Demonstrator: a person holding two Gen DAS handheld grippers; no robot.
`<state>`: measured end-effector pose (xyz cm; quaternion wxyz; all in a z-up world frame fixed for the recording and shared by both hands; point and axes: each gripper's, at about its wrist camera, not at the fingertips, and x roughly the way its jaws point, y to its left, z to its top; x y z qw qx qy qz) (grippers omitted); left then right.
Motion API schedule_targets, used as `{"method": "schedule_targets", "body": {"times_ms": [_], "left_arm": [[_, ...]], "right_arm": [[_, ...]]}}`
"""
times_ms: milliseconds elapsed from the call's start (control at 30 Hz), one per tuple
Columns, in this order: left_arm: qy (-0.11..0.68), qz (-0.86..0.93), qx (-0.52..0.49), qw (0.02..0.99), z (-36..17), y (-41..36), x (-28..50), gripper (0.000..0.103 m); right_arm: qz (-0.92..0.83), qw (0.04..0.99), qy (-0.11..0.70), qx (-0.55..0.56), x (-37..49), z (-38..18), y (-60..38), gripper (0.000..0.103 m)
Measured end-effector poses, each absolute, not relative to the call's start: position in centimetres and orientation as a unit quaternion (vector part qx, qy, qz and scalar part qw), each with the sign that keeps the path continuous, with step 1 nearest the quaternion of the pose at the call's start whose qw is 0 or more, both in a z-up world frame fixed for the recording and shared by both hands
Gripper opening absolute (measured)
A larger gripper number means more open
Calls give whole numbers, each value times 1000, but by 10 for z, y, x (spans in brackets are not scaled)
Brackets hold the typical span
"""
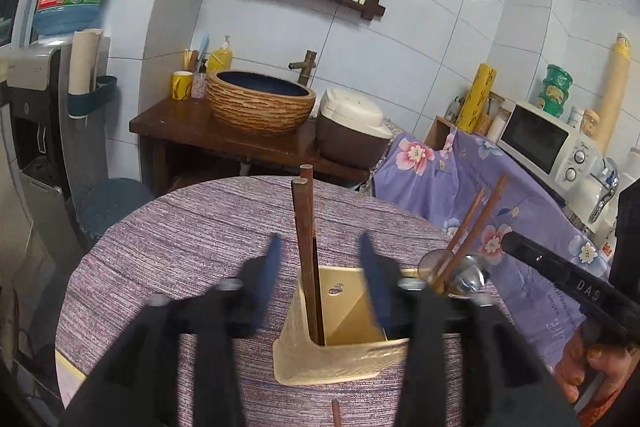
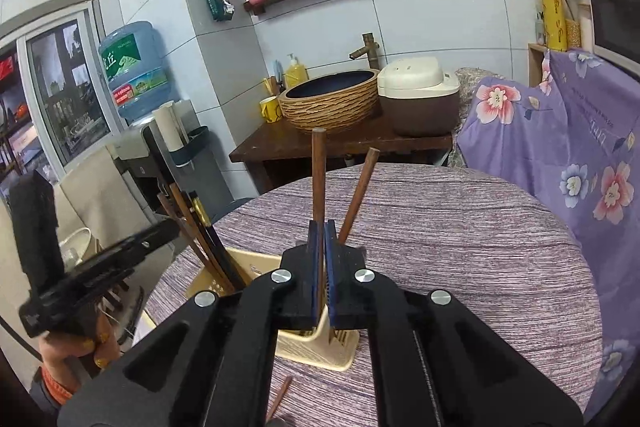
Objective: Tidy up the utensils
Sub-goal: 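Open both grippers to release the chopsticks in the holder, then grasp the metal spoon by its handle with the right gripper while the left tool approaches the last chopstick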
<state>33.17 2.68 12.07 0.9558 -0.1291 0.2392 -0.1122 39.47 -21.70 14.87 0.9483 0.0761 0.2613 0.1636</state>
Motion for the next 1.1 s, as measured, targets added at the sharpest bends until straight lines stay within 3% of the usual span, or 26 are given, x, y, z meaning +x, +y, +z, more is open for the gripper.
{"method": "schedule_targets", "body": {"times_ms": [33, 100, 133, 533, 833, 1033, 1100], "left_arm": [[234, -112, -132, 957, 120, 28, 325, 55], [233, -116, -131, 957, 116, 30, 312, 59], [234, -114, -129, 957, 112, 31, 306, 64], [307, -51, -89, 946, 24, 47, 240, 68], [304, 12, -63, 951, -1, 52, 197, 68], [309, 11, -71, 948, -6, 54, 189, 68], [311, 7, -73, 948, -7, 53, 187, 68]], "right_arm": [[165, 949, 257, 72, 389, 147, -217, 17], [160, 953, 248, 63, 373, 142, -217, 52], [152, 956, 245, 55, 366, 139, -216, 53], [109, 936, 334, 18, 296, 49, -204, 53], [117, 893, 433, 35, 256, -25, -159, 53], [103, 887, 449, -6, 246, -40, -126, 45], [97, 887, 450, -14, 245, -45, -122, 38]]}}
